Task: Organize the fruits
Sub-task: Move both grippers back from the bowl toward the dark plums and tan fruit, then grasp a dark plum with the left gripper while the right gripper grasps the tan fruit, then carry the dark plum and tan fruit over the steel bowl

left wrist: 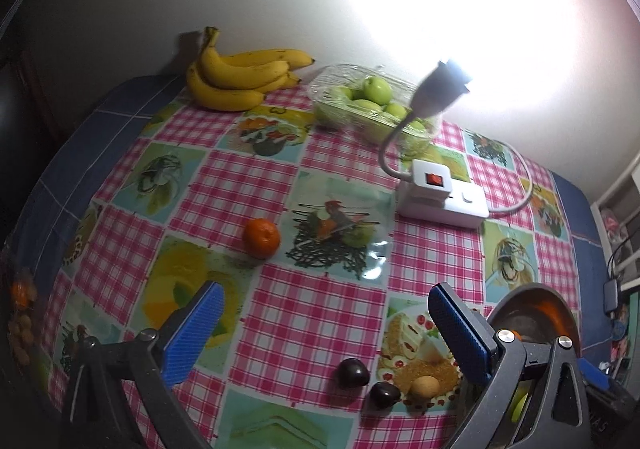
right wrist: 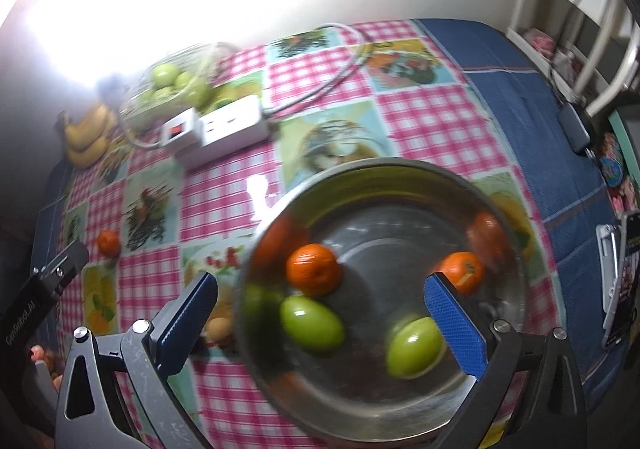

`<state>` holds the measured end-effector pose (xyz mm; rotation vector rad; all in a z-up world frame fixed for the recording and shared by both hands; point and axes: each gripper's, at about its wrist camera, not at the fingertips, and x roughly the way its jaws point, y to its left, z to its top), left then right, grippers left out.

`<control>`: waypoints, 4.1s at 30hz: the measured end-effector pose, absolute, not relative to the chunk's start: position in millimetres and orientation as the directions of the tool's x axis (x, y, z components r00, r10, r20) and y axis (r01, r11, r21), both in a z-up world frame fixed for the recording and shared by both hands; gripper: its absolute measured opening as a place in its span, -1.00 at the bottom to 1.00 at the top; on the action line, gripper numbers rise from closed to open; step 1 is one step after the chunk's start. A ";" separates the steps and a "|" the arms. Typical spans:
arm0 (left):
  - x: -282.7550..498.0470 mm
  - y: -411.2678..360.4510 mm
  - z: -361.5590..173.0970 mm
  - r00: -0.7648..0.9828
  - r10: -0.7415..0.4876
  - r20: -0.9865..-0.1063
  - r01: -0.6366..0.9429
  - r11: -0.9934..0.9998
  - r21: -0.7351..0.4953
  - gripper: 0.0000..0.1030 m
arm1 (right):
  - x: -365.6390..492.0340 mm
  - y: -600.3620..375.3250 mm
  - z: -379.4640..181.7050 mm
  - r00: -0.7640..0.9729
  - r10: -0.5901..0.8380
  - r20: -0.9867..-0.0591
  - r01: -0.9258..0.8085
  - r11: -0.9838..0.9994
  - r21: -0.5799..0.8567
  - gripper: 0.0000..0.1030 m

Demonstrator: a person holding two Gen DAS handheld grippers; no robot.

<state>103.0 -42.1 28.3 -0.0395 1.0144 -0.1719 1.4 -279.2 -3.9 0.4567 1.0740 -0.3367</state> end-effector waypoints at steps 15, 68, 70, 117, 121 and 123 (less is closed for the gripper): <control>105.0 20.8 20.2 0.495 -0.122 -0.860 -0.034 0.987 -0.160 1.00 | 28.8 -204.2 -15.4 0.426 0.111 -0.898 0.277 0.929 0.247 1.00; 103.0 -39.4 -69.2 0.113 -0.349 -0.930 0.020 0.937 -0.349 -0.15 | 47.5 -184.5 -59.2 0.260 0.072 -0.963 0.264 0.954 0.143 -0.46; 103.6 -41.5 -69.2 0.113 -0.346 -0.931 0.024 0.938 -0.346 -0.18 | 48.3 -183.5 -59.7 0.259 0.070 -0.963 0.263 0.955 0.141 -0.46; 108.4 -28.8 -26.0 0.256 -0.390 -0.885 0.010 0.916 -0.401 -0.42 | 33.4 -206.6 -22.4 0.345 0.069 -0.936 0.289 0.941 0.175 -0.48; 105.4 -36.6 -20.1 0.262 -0.386 -0.884 0.037 0.920 -0.391 -0.42 | 24.9 -227.9 -21.8 0.356 0.074 -0.932 0.345 0.916 0.204 -0.48; 102.7 -44.8 -17.4 0.261 -0.384 -0.886 0.062 0.922 -0.382 -0.42 | 21.1 -242.5 -22.3 0.355 0.055 -0.933 0.383 0.902 0.199 -0.48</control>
